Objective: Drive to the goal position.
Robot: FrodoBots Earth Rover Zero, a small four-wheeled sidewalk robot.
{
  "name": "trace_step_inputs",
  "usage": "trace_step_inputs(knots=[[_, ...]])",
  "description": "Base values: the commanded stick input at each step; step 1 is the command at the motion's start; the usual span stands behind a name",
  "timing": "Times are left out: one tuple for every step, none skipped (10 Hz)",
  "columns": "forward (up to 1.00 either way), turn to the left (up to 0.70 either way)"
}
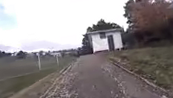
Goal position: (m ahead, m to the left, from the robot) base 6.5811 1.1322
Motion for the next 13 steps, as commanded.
trace_step_inputs(knots=[[0.6, 0.01], [0.6, 0.01], [0.6, -0.06], [0.6, -0.14], [0.6, -0.14], [0.6, -0.08], [0.6, 0.01], [0.6, 0.01], [0.6, 0.01], [0.6, 0.01], [0.6, 0.01], [0.6, 0.01], [0.6, 0.01]])
